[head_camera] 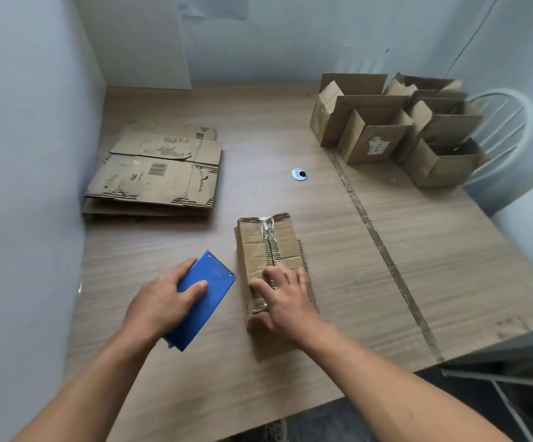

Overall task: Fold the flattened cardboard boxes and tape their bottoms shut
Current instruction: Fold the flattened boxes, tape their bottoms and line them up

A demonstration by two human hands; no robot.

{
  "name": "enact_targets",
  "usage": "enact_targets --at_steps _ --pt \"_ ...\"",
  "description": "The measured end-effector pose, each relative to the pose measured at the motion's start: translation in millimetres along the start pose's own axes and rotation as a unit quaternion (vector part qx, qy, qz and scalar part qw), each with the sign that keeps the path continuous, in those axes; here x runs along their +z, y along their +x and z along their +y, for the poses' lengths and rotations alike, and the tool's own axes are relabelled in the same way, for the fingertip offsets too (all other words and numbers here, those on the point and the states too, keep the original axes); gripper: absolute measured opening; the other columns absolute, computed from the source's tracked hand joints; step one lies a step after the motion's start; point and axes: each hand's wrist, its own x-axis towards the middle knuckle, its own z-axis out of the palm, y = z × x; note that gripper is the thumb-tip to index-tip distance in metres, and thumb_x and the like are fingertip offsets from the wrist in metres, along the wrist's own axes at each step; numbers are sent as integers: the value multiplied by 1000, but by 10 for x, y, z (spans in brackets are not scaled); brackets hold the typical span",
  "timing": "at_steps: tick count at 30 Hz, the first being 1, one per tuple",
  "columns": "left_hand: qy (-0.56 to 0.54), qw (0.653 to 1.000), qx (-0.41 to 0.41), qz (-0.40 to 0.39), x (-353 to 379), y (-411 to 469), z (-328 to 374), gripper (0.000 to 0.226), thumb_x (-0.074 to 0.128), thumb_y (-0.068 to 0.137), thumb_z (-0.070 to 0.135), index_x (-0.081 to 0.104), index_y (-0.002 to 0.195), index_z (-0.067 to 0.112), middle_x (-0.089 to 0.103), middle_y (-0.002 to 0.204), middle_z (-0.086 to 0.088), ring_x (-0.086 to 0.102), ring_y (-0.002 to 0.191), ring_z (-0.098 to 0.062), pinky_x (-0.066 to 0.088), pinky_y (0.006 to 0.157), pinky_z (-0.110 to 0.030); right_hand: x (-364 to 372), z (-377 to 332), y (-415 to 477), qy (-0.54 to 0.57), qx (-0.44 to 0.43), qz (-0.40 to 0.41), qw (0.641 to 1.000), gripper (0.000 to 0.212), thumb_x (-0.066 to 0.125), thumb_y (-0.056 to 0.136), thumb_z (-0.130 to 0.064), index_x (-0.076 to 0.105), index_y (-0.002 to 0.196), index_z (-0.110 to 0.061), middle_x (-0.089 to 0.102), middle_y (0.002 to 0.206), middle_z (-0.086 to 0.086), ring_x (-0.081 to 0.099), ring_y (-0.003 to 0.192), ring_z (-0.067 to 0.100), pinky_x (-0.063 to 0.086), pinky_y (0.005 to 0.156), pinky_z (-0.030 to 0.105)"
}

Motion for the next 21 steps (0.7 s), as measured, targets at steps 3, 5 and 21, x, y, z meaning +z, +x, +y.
enact_targets --at_steps 3,5,21 --pt "-17 1000 -6 7 -48 15 -40 53 59 92 48 43 143 49 63 130 4 57 107 -23 48 89 -36 -15 60 -16 17 -20 16 1000 76 92 53 -25 51 116 -31 45 122 -1 59 120 45 37 89 77" --pt "-23 1000 -12 10 -79 18 -79 53 60 92 48 44 142 50 64 127 3 58 105 -23 49 88 -37 -24 129 -50 37 -25 16 999 74 88 55 -24 53 119 -34 50 126 -4 61 119 40 39 90 73" --pt "-86 995 -12 47 -267 -121 -73 50 62 91 45 48 138 53 67 116 12 62 98 -13 46 75 -29 -306 -63 192 -17 118 -17 993 82 31 84 -78 21 154 -36 29 154 -2 27 143 25 28 107 53"
